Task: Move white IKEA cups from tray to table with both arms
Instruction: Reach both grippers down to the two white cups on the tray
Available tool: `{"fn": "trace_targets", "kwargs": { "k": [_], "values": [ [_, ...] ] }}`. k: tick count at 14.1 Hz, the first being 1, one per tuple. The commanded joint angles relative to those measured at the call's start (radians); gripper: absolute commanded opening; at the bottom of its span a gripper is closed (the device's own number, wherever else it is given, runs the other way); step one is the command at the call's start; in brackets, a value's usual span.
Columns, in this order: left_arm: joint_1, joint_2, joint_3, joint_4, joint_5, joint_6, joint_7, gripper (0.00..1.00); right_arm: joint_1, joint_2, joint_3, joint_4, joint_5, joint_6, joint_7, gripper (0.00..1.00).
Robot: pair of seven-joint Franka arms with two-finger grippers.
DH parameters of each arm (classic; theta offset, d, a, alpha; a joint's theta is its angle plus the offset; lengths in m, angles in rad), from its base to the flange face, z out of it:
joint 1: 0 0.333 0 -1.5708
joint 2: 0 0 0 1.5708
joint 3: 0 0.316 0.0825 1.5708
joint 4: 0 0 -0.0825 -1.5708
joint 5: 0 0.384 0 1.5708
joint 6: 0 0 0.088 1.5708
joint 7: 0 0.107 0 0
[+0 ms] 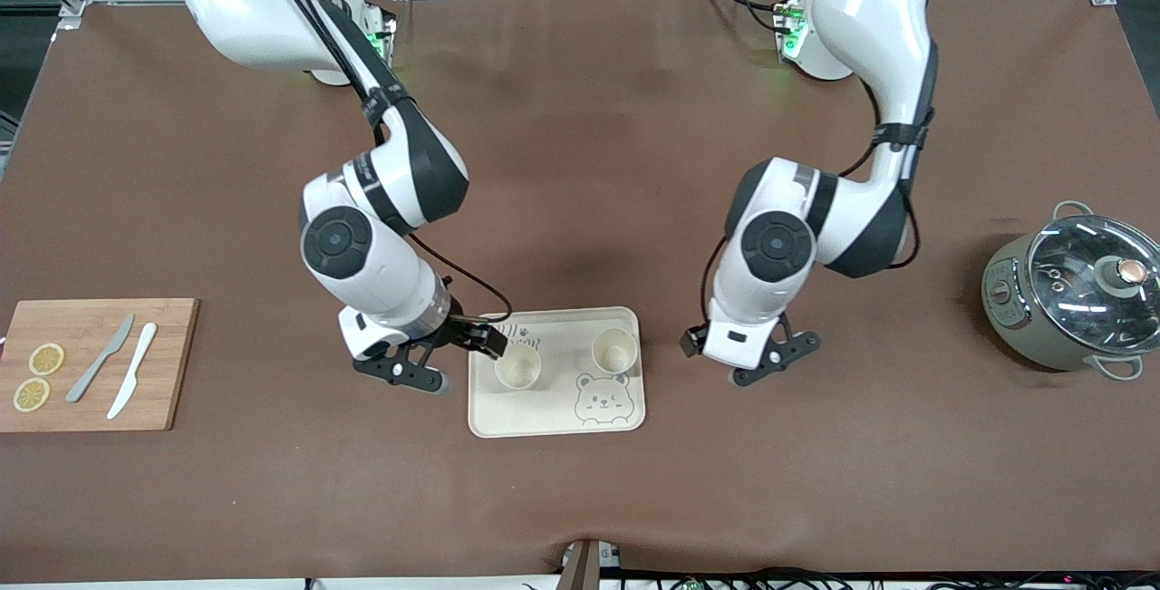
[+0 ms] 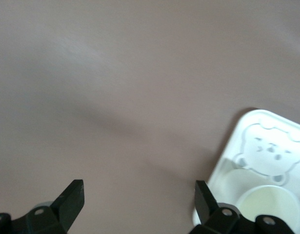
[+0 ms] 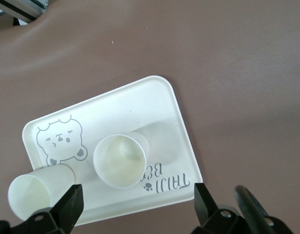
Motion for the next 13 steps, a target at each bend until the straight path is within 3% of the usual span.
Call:
{"fn": "trace_targets", "kwargs": {
  "k": [1, 6, 13],
  "values": [
    [-0.042, 0.048, 0.008, 0.033, -0.012, 0.066, -0.094, 1.0, 0.016, 0.056, -0.011, 0.031, -0.032, 0.043, 0.026, 1.0],
    [-0.05, 0.113, -0.044, 0.086, -0.012, 0.114, -0.212, 1.0, 0.036, 0.131, -0.011, 0.03, -0.075, 0.106, 0.036, 1.0],
    [-0.052, 0.159, -0.09, 0.089, -0.012, 0.187, -0.296, 1.0, 0.039, 0.211, -0.012, 0.03, -0.083, 0.204, 0.034, 1.0]
  ]
}}
